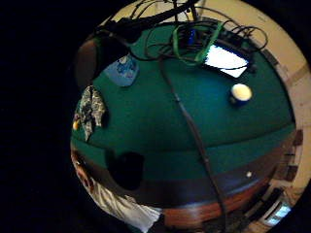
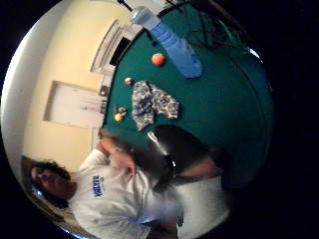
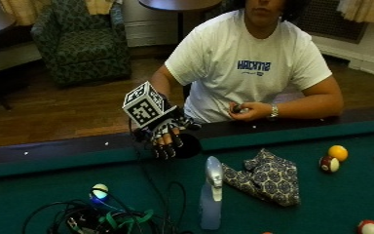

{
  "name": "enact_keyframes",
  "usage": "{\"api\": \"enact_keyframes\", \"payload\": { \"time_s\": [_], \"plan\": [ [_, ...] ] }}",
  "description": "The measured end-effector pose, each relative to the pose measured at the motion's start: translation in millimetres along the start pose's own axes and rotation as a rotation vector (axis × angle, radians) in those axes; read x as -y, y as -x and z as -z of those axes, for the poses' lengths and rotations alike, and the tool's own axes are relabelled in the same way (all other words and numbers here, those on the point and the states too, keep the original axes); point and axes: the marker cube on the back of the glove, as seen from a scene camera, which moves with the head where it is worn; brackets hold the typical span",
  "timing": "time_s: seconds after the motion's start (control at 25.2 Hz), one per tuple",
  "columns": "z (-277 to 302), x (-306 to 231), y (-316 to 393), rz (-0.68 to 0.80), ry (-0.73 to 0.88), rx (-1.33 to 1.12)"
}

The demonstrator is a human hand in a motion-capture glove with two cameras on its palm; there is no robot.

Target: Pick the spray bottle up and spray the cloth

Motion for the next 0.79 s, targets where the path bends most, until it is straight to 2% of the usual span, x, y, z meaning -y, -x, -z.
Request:
{"api": "enact_keyframes", "payload": {
  "time_s": [0.24,0.79],
  "plan": [
    [-15.8,21.1,0.4,-0.043,-0.002,0.219],
    [-43.2,64.4,16.6,-0.120,-0.126,0.480]
  ]
}}
